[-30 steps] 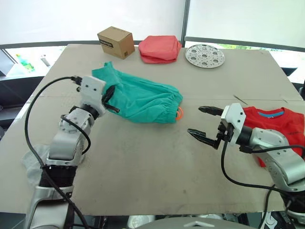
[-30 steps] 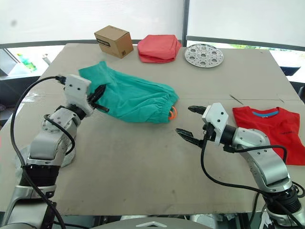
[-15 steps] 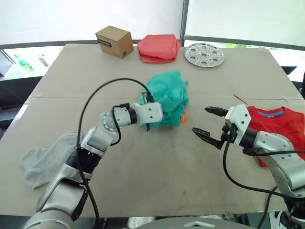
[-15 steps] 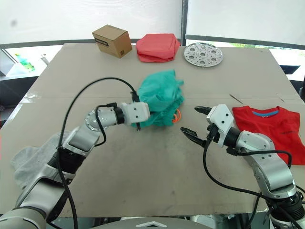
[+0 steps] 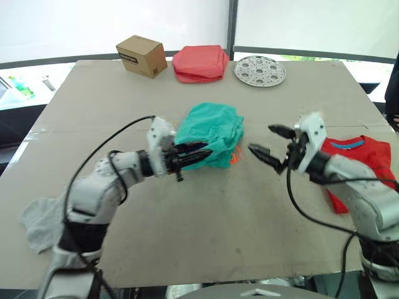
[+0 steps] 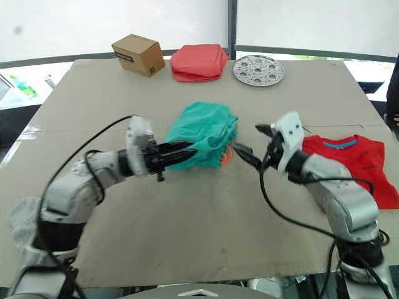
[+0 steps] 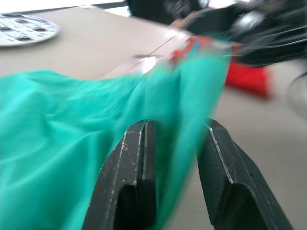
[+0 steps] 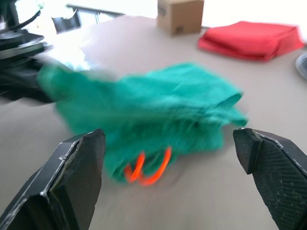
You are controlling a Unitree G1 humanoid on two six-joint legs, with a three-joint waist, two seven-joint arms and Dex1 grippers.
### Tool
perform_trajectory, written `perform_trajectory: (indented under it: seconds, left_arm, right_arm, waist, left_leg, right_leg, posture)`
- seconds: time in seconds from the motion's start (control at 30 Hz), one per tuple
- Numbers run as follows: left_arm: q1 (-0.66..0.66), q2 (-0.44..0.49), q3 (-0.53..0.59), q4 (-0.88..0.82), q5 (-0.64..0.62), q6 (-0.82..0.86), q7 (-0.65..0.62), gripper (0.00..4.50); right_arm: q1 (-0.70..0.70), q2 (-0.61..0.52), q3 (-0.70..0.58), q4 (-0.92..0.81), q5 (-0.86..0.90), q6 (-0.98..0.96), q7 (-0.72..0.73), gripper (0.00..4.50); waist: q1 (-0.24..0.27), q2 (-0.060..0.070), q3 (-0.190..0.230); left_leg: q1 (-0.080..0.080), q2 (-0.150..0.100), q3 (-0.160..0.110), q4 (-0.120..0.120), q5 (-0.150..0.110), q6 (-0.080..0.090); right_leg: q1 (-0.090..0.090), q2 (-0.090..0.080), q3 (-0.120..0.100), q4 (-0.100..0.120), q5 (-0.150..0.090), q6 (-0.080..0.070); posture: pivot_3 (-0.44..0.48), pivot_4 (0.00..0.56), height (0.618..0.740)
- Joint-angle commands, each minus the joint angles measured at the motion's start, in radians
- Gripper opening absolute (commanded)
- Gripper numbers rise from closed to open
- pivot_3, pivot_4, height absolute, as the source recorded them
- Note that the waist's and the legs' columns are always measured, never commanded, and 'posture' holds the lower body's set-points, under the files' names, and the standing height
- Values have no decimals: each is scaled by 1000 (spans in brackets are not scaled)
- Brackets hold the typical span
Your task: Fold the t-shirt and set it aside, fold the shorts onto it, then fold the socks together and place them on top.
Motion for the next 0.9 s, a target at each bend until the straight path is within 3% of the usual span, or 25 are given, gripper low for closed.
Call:
perform_trajectory:
  seconds: [0.03, 0.2, 0.33, 0.43, 0.5, 0.67, 0.9]
  left_arm:
    - [98, 24, 90, -136, -74, 50, 50, 1451]
    - [273, 76, 191, -287, -85, 37, 56, 1451]
    - [354, 82, 243, -315, -83, 25, 67, 1451]
    - [415, 88, 299, -344, -84, 10, 72, 1451]
    - [460, 105, 345, -352, -73, -5, 55, 1451]
    - [522, 116, 397, -367, -63, -29, 59, 1451]
    - [531, 77, 336, -413, -40, -54, 113, 1451]
  right_arm:
    - [-119, 60, 70, 104, -66, 18, -72, 4500]
    - [-296, 186, 91, 338, -121, 45, -156, 4500]
    - [-368, 234, 157, 541, -225, 1, -182, 4500]
    - [-410, 340, 172, 751, -273, -53, -222, 4500]
    - [-394, 335, 238, 812, -343, -95, -198, 4500]
    - [-338, 291, 263, 747, -405, -110, -172, 4500]
    - [-261, 279, 193, 523, -403, 29, -223, 4500]
  waist:
    - [1, 0, 0]
    - [-5, 0, 1]
    - [10, 1, 1]
    - [-3, 1, 1]
    - [-7, 1, 1]
    - [-1, 5, 2]
    - [-2, 5, 2]
  left_leg:
    - [0, 0, 0, 0, 0, 0]
    - [1, -3, 3, 0, 2, -3]
    - [0, -3, 0, 0, 3, -6]
    - [0, -4, 1, 0, 3, -5]
    - [0, -4, 1, 0, 3, -6]
    - [0, -4, 1, -1, 3, -6]
    - [-1, -4, 1, -1, 3, -6]
  right_leg:
    - [0, 0, 0, 0, 0, 0]
    - [-2, -1, 4, 4, 1, -1]
    - [-2, -2, 0, 4, 2, -5]
    - [-2, -2, 2, 4, 2, -4]
    - [-3, -2, 2, 4, 2, -4]
    - [-3, -2, 2, 4, 2, -4]
    - [-4, -3, 2, 4, 0, -1]
  posture:
    - [0, 150, 740]
    - [0, 150, 740]
    - [0, 150, 740]
    - [0, 150, 740]
    - [0, 150, 740]
    - [0, 150, 740]
    - [0, 150, 740]
